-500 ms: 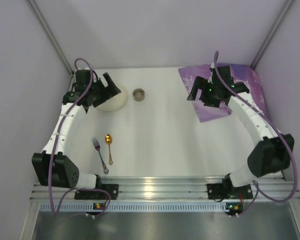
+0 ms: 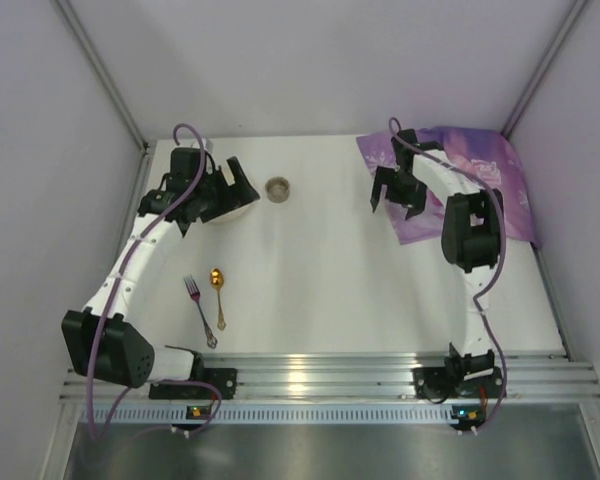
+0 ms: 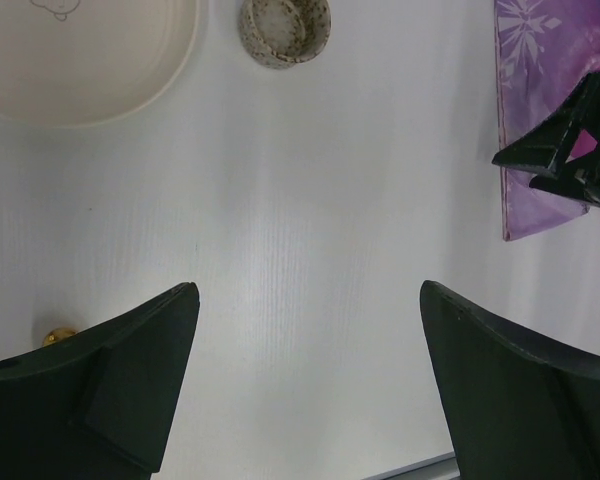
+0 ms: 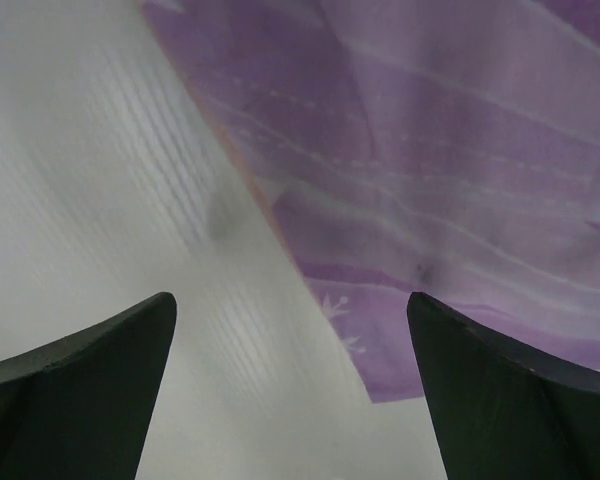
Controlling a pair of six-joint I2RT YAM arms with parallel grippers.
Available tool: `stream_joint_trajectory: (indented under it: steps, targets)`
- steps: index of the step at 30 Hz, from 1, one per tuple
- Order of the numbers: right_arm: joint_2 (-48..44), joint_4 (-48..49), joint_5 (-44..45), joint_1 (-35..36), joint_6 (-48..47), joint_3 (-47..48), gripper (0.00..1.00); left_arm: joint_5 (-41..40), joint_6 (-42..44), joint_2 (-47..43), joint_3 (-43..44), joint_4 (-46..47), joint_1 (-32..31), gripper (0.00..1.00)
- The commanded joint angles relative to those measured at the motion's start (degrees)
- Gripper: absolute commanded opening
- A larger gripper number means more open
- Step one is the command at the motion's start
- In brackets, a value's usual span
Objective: Set the dinner table for one person
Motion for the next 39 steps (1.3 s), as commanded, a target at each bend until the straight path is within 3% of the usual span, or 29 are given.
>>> stream_joint_trajectory:
  steps: [1,6,9,10,13,15,19,23,32,33,34,36,37,39]
  targets:
    - [3.0,-3.4,3.0,-2.0,0.2,6.9,0.99,-0.5,1.9,-2.5,-1.6,0.0,0.0,0.97]
    - [5.9,-3.6,5.4,-3.0,0.9,7.6,0.87,0.9,1.8,-3.0,-3.7,0.6,0.0,0.96]
    - [7.5,-3.9,5.2,-3.0,1.4,6.4,0.68,1.3,1.2,-3.7,-4.7,0.5,0.0,0.96]
    - [7.8,-3.9,4.8,-3.0,1.5,6.1,0.55,1.8,1.2,-4.3,-5.6,0.6,-0.1,0.96]
    - [8.4,-4.1,4.8,-2.2,1.0,4.9,0.35,1.5,0.7,-5.7,-7.4,1.1,0.0,0.96]
    - [8.4,-4.1,5.0,-1.2,0.3,3.5,0.28,1.5,0.1,-6.3,-8.1,1.1,0.0,0.95]
    - [7.6,-3.8,4.5,0.8,-1.5,0.3,0.0,1.1,-1.1,-9.0,-9.7,0.7,-0.8,0.94]
    - [3.8,-2.2,-0.2,4.3,-1.1,-6.8,0.0,-1.5,-1.2,-11.2,-9.3,-2.0,-2.3,0.94]
    - [-10.7,3.1,-16.1,22.4,8.1,-16.4,0.0,-4.9,-3.2,-16.8,-8.5,-5.3,-3.1,0.94]
    - [-12.6,4.9,-18.1,25.2,9.2,-16.4,0.01,-5.0,-3.1,-17.1,-8.5,-5.3,-3.1,0.94]
    - [-13.6,5.5,-20.9,26.5,9.6,-16.4,0.32,-5.1,-3.1,-17.2,-8.5,-5.4,-3.1,0.94]
    - [-16.5,6.0,-21.8,29.1,9.8,-15.8,0.68,-5.1,-3.3,-17.2,-8.5,-5.3,-3.2,0.94]
    - [-17.8,6.0,-21.8,29.6,10.0,-15.9,0.99,-5.1,-3.5,-17.0,-8.6,-5.4,-3.3,0.94]
    - [-21.8,5.6,-21.6,29.4,9.5,-16.9,1.0,-4.5,-4.2,-16.2,-8.8,-4.9,-3.9,0.94]
